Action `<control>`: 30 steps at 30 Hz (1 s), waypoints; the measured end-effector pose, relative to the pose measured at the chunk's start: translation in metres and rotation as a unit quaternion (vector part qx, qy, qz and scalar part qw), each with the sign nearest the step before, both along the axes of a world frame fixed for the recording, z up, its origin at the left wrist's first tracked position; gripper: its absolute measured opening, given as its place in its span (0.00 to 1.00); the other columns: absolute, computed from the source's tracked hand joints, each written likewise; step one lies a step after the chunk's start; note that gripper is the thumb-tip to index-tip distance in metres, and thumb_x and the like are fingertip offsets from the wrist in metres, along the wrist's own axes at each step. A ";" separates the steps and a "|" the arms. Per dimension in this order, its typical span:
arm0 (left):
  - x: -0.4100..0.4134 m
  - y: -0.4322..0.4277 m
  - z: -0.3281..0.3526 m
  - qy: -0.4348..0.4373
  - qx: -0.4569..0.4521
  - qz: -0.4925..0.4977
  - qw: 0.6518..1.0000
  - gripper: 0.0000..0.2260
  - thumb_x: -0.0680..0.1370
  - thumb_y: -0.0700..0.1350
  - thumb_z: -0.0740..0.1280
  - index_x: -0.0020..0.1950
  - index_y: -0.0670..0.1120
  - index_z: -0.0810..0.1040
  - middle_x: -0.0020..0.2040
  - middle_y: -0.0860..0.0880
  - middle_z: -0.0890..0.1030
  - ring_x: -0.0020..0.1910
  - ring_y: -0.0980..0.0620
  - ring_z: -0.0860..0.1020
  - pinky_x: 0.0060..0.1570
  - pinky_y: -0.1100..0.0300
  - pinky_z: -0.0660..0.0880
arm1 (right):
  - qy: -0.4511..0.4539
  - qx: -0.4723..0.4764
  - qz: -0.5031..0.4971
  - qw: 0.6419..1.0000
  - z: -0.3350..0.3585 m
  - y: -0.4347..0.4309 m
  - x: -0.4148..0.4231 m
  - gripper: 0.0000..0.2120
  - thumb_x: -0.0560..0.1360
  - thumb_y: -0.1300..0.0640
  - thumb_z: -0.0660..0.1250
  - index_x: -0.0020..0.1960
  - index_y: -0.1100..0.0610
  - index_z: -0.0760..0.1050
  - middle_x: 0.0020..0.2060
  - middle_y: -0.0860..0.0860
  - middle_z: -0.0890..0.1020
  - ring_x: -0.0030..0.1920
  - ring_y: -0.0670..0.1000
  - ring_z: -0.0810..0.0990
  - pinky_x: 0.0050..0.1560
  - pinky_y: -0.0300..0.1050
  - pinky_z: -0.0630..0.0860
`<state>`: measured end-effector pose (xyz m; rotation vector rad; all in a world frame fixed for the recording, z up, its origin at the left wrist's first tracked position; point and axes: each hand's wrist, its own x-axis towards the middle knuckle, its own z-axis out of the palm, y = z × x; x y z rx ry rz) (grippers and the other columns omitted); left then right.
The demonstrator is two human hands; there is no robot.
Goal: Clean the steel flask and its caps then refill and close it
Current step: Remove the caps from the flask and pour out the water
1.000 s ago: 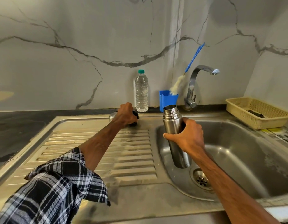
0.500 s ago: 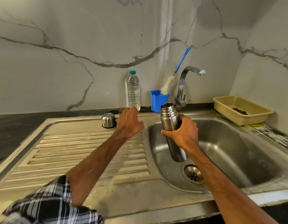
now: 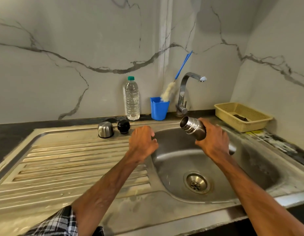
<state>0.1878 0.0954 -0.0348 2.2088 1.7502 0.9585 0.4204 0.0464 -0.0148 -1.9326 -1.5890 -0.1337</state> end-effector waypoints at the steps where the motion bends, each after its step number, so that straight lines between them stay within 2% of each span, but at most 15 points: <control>1: -0.001 0.002 0.000 0.005 0.004 0.002 1.000 0.09 0.73 0.45 0.74 0.51 0.48 0.81 0.52 0.51 0.82 0.54 0.51 0.79 0.56 0.51 0.78 | -0.007 -0.001 0.001 1.000 -0.002 0.000 0.002 0.40 0.63 0.60 0.81 0.72 0.50 0.69 0.61 0.55 0.81 0.58 0.59 0.81 0.60 0.57 0.76; 12: -0.005 0.008 0.003 0.044 -0.052 -0.015 0.998 0.09 0.71 0.36 0.74 0.49 0.44 0.81 0.49 0.48 0.81 0.48 0.49 0.80 0.49 0.50 0.81 | -0.045 0.032 0.013 0.998 -0.005 0.005 0.002 0.42 0.63 0.64 0.80 0.73 0.50 0.68 0.64 0.54 0.78 0.65 0.58 0.75 0.66 0.62 0.73; 15: -0.006 0.010 -0.002 0.044 -0.067 -0.024 0.996 0.10 0.69 0.36 0.73 0.48 0.46 0.79 0.50 0.48 0.79 0.50 0.47 0.78 0.50 0.47 0.80 | -0.041 0.028 0.016 0.999 -0.006 0.006 0.003 0.42 0.63 0.64 0.79 0.73 0.50 0.68 0.65 0.54 0.78 0.66 0.58 0.74 0.67 0.62 0.72; 22: -0.007 0.013 -0.005 0.046 -0.075 -0.031 0.996 0.10 0.69 0.37 0.73 0.47 0.47 0.78 0.50 0.48 0.78 0.50 0.47 0.78 0.48 0.47 0.81 | -0.046 0.029 0.024 0.998 -0.005 0.008 0.004 0.42 0.65 0.64 0.79 0.74 0.51 0.67 0.67 0.55 0.76 0.68 0.59 0.72 0.69 0.62 0.69; 30: -0.005 0.014 -0.002 0.037 -0.058 -0.029 0.997 0.08 0.70 0.40 0.74 0.47 0.47 0.80 0.49 0.49 0.80 0.48 0.48 0.80 0.50 0.47 0.81 | -0.069 0.077 0.034 0.994 -0.002 0.008 0.008 0.42 0.63 0.67 0.79 0.74 0.54 0.69 0.66 0.56 0.77 0.68 0.60 0.72 0.70 0.64 0.68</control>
